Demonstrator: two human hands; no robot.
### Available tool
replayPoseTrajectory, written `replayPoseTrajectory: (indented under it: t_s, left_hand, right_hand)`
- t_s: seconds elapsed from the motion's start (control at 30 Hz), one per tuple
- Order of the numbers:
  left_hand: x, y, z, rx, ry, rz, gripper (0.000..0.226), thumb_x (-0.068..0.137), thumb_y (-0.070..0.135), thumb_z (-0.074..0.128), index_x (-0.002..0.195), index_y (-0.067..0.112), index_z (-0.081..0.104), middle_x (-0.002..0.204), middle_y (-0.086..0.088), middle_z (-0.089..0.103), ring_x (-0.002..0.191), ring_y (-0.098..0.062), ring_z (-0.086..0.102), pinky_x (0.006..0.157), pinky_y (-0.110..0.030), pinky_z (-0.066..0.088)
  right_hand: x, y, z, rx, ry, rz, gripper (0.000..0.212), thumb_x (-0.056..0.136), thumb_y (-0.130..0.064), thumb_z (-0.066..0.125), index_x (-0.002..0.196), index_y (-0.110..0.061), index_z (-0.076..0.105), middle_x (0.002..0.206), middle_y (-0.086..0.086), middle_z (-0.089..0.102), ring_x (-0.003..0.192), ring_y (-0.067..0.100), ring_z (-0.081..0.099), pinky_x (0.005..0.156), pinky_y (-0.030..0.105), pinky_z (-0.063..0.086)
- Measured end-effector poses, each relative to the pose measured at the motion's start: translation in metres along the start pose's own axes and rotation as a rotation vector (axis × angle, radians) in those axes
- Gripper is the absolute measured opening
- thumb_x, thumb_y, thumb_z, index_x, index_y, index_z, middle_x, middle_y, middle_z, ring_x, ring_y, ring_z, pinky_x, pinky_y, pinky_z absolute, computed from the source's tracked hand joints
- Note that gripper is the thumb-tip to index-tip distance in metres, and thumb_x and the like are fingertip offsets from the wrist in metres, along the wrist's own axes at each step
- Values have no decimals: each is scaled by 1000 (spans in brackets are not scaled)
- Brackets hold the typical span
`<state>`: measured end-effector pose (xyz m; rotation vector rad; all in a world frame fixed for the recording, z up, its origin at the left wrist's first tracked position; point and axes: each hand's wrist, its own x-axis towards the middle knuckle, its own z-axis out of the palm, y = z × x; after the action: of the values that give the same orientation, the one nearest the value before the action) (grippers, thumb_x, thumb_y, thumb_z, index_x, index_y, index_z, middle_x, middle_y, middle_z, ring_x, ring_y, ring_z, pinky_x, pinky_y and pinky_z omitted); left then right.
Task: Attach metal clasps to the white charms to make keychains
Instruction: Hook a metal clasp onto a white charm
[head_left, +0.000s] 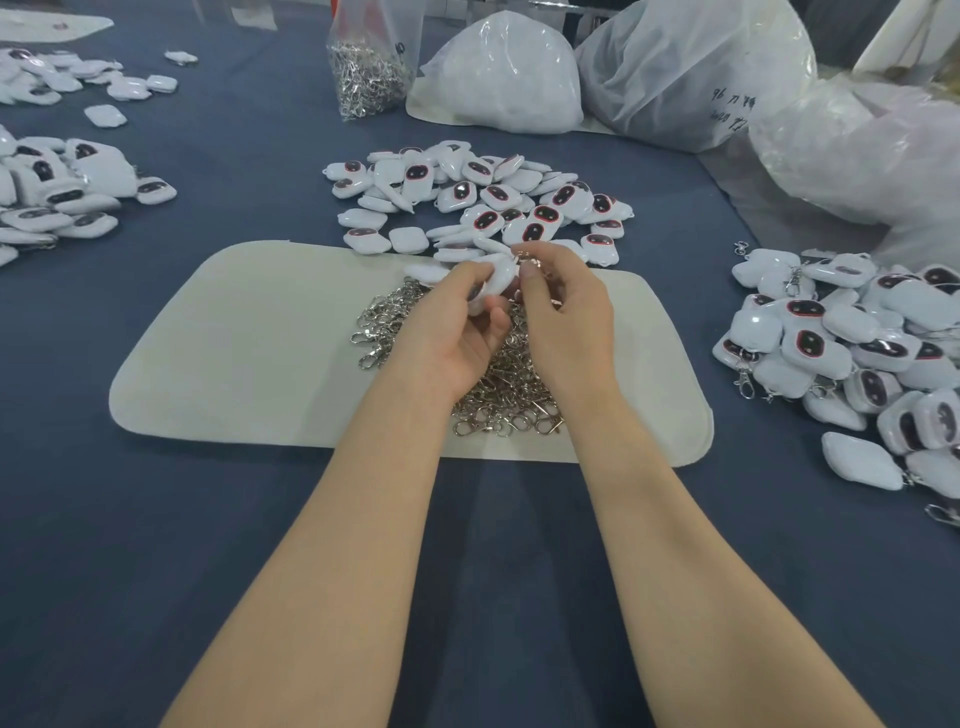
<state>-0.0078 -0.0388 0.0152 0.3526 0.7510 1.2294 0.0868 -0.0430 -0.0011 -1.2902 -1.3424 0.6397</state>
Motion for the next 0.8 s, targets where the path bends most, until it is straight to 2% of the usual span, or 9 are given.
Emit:
replayPoseTrajectory:
  t_s: [0.07, 0.17, 0.3, 0.43, 0.57, 0.67, 0.73, 0.8]
  left_hand:
    - [1, 0, -1, -16, 0, -5, 8, 95, 9, 48, 93, 5, 54, 58, 1, 54, 37, -1, 39, 36, -8, 39]
    - [1, 0, -2, -18, -7, -3, 11, 95, 10, 47, 89, 6, 55, 52, 3, 52, 36, -1, 40, 36, -8, 39]
    - [1, 1, -3, -25, -37, -23, 12, 95, 10, 47, 92, 4, 56, 53, 2, 54, 37, -1, 41, 36, -9, 39]
    - [0, 1, -2, -5, -51, -32, 11, 95, 12, 48, 98, 4, 55, 50, 2, 57, 36, -1, 45, 36, -10, 40]
    - [2, 2, -3, -19, -55, -31, 11, 94, 12, 49, 98, 3, 54, 55, 0, 60, 37, -1, 46, 36, -10, 40]
    - [3, 2, -4, -51, -49, -33, 12, 94, 11, 49, 101, 2, 54, 58, -1, 59, 37, -1, 45, 35, -11, 40]
    - [2, 1, -3, -36, -37, -19, 11, 94, 11, 49, 96, 2, 55, 51, 1, 56, 36, -1, 45, 35, -11, 40]
    - [1, 0, -2, 57, 30, 40, 9, 94, 10, 50, 90, 5, 56, 52, 1, 56, 37, -1, 46, 36, -12, 40]
  right_hand:
    - [0, 0, 1, 7, -20, 29, 20, 96, -13, 50, 106, -19, 66, 94, -1, 68, 84, 4, 61, 74, 13, 43]
    - [1, -2, 1, 38, -36, 50, 17, 95, -14, 53, 105, -18, 66, 98, 2, 68, 93, 10, 63, 81, 21, 48]
    - [0, -7, -2, 117, 6, 37, 15, 92, -8, 57, 94, -20, 65, 86, -9, 67, 79, -5, 62, 74, 12, 47]
    - [0, -12, -5, 230, 54, 58, 18, 89, -6, 61, 87, -24, 64, 85, -4, 67, 86, 11, 65, 86, 28, 53]
    - [0, -15, -6, 291, 29, 62, 15, 89, -5, 62, 90, -20, 65, 84, -4, 67, 82, 8, 65, 83, 24, 54]
    - [0, -14, -7, 288, 15, 57, 9, 90, -8, 63, 90, -17, 65, 82, -3, 68, 78, 6, 64, 80, 23, 55]
    - [1, -12, -7, 237, 21, 44, 11, 91, -11, 62, 85, -21, 64, 81, -4, 67, 78, 8, 63, 80, 26, 54]
    - [2, -9, -7, 137, 24, 8, 16, 91, -13, 62, 81, -26, 61, 79, -9, 65, 77, 6, 61, 78, 24, 52]
